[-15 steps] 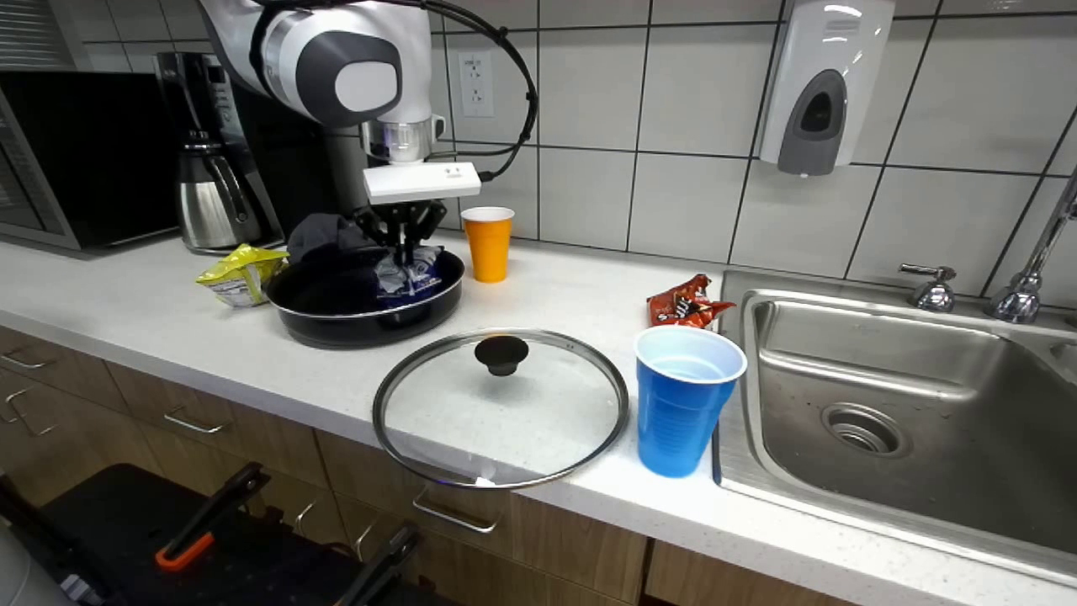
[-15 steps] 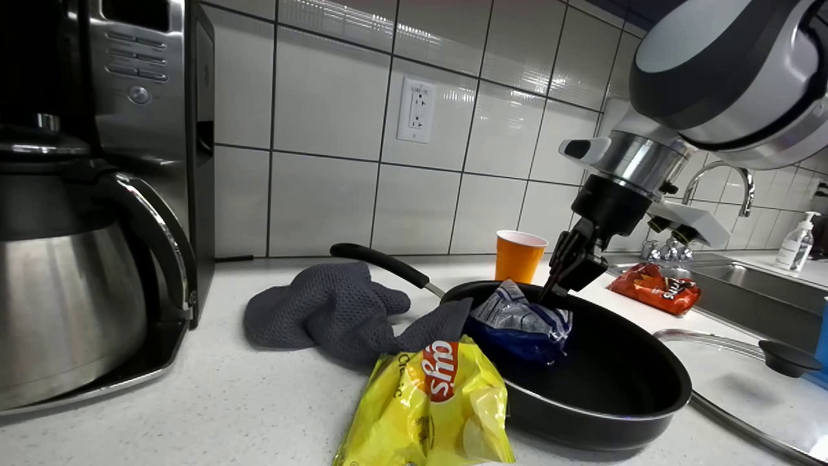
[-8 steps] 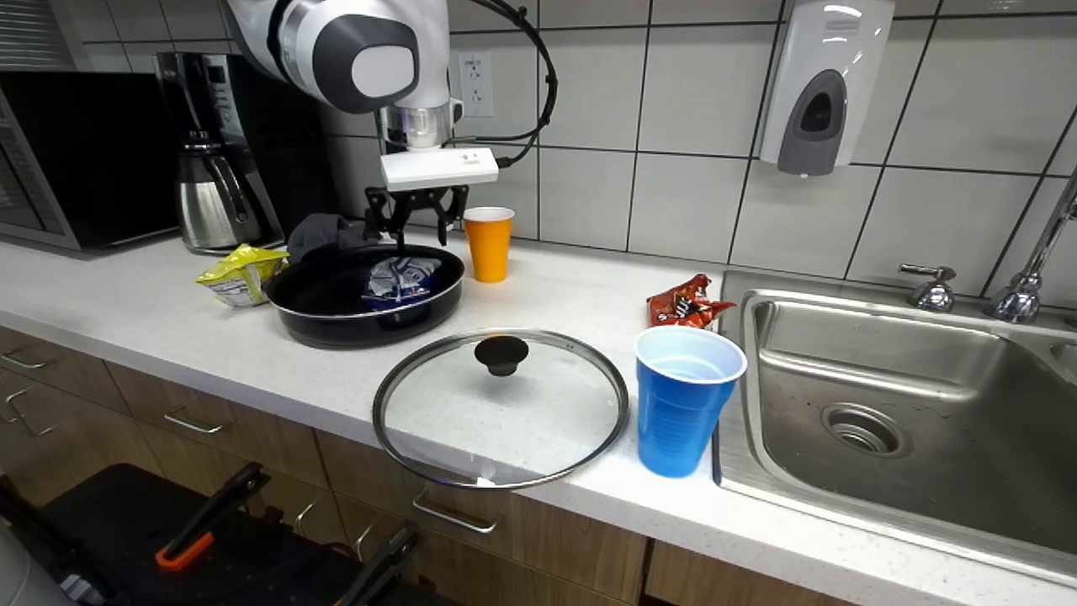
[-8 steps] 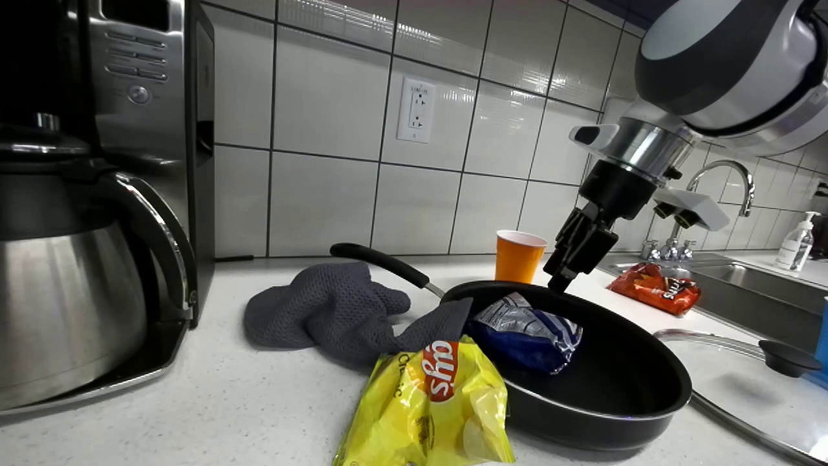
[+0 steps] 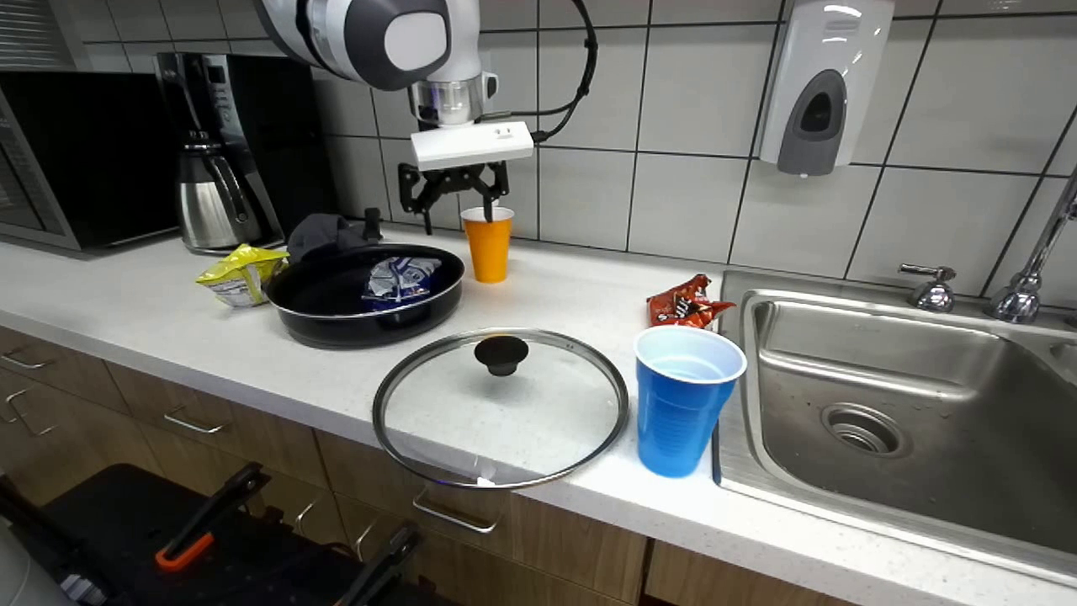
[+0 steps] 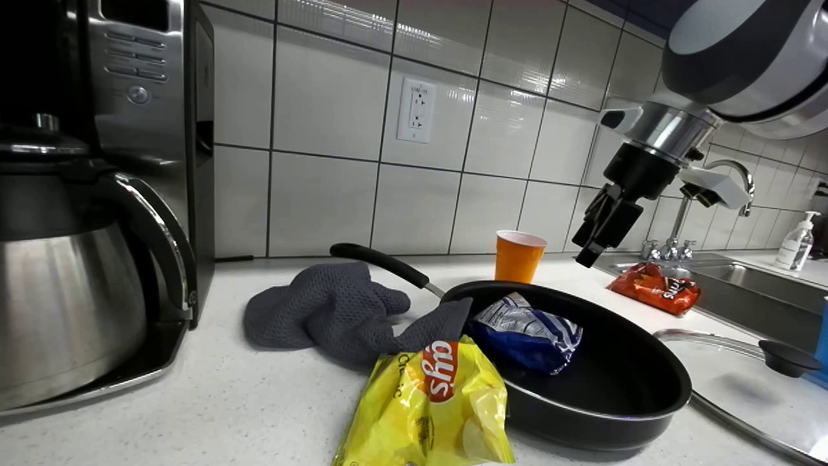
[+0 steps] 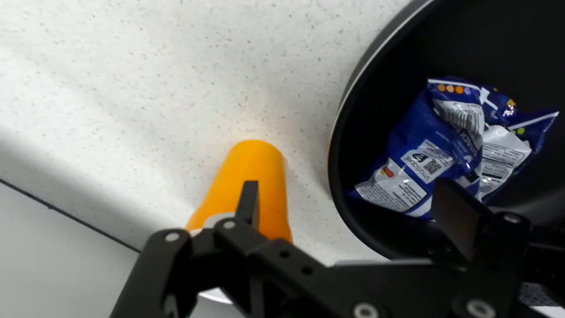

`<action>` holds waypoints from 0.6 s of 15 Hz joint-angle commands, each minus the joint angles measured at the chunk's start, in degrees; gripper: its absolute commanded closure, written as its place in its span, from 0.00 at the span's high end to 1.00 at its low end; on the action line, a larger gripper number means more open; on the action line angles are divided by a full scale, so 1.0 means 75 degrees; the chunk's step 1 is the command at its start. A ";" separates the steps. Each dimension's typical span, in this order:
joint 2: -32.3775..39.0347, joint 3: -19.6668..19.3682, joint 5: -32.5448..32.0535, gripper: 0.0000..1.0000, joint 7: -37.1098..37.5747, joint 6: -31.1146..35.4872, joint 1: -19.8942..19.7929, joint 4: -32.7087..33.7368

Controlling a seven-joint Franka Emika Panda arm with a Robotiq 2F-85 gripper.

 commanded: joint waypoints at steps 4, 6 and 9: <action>-0.0338 -0.0354 -0.1053 1.00 0.0775 -0.0011 -0.0238 -0.0105; -0.0370 -0.0504 -0.1360 1.00 0.0935 0.0010 -0.0338 -0.0137; -0.0404 -0.0747 -0.1892 1.00 0.1248 0.0027 -0.0508 -0.0168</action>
